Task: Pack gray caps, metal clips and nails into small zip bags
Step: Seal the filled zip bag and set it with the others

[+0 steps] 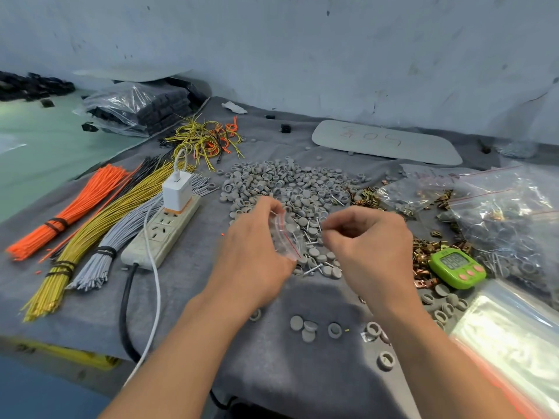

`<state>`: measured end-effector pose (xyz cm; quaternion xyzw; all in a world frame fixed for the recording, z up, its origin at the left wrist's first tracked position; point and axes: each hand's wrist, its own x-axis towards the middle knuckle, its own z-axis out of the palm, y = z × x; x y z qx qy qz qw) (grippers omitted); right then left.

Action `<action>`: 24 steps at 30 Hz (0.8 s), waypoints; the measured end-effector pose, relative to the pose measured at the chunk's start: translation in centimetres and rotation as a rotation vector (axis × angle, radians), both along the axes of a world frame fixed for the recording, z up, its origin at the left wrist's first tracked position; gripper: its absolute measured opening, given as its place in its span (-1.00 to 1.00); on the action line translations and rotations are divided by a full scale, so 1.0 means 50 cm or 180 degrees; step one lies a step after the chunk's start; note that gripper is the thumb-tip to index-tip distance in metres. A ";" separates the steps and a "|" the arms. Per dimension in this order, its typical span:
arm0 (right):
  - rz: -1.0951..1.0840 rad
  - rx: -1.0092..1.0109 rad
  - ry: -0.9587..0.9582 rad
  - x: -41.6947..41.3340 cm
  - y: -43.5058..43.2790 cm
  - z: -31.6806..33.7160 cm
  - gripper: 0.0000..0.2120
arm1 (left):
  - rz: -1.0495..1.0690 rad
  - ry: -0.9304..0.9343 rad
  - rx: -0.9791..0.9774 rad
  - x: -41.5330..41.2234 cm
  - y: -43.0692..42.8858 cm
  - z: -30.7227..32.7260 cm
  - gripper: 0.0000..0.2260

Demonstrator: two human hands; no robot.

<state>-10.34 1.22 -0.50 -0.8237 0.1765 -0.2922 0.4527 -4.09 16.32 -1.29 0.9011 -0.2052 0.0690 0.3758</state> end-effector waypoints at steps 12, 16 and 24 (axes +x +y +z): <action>0.0974 0.0814 0.0089 0.009 0.026 0.001 -0.71 | -0.0506 -0.0029 -0.0249 -0.017 -0.037 -0.003 -0.59; 0.0352 0.0849 -0.0240 0.009 -0.008 0.002 -0.76 | -0.0375 -0.0006 -0.0296 -0.009 -0.031 -0.005 -0.54; 0.0625 -0.1265 0.2092 0.009 -0.008 -0.028 -0.51 | -0.0296 -0.0001 -0.0368 -0.008 -0.026 0.000 -0.54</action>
